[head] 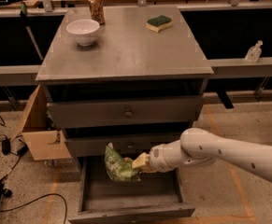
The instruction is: Place green jalapeno chip bag into bottom drawer
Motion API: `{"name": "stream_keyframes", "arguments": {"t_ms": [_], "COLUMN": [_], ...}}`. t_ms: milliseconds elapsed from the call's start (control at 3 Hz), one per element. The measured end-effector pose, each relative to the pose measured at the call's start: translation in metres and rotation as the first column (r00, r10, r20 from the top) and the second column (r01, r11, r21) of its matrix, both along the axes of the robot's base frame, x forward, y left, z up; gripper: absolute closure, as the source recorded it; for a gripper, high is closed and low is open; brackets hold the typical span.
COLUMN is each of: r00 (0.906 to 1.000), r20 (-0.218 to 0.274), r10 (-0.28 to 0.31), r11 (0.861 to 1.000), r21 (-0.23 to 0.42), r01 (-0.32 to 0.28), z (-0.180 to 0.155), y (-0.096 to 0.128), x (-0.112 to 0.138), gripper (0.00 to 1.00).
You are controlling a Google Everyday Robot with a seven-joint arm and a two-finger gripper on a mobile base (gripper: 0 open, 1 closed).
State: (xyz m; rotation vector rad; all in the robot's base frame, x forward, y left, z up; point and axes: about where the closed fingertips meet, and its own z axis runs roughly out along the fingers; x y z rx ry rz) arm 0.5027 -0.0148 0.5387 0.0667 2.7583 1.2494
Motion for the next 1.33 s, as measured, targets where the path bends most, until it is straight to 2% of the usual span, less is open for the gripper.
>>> {"name": "stream_keyframes", "arguments": {"t_ms": [333, 667, 1000, 1333], "r00": [0.9994, 0.9993, 0.9986, 0.9935], "r20": [-0.035, -0.038, -0.047, -0.055], "r10": [-0.001, -0.003, -0.025, -0.100], "r11": [1.000, 1.000, 1.000, 0.995], "r21": [0.014, 0.014, 0.011, -0.032], "r01": [0.001, 0.004, 0.025, 0.098], "z": [-0.022, -0.024, -0.052, -0.142], "y": [0.006, 0.006, 0.000, -0.020], "x": [-0.005, -0.005, 0.004, 0.041], "gripper": [1.00, 1.00, 1.00, 1.00]}}
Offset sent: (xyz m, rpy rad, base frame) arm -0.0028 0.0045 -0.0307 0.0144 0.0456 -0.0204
